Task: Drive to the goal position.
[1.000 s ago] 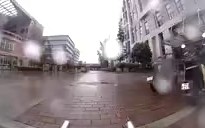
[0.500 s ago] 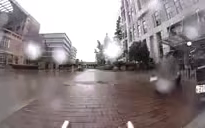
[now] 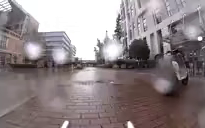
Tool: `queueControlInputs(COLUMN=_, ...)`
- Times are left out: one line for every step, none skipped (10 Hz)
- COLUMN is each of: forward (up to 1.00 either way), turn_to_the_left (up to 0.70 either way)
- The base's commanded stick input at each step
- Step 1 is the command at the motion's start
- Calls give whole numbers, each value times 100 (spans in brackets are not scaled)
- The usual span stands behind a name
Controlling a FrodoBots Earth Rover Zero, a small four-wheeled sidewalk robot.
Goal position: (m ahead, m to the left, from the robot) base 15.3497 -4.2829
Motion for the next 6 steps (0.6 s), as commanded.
queueControlInputs(forward=70, turn_to_the_left=0)
queueControlInputs(forward=70, turn_to_the_left=0)
queueControlInputs(forward=70, turn_to_the_left=0)
queueControlInputs(forward=70, turn_to_the_left=0)
queueControlInputs(forward=70, turn_to_the_left=0)
queueControlInputs(forward=70, turn_to_the_left=-3)
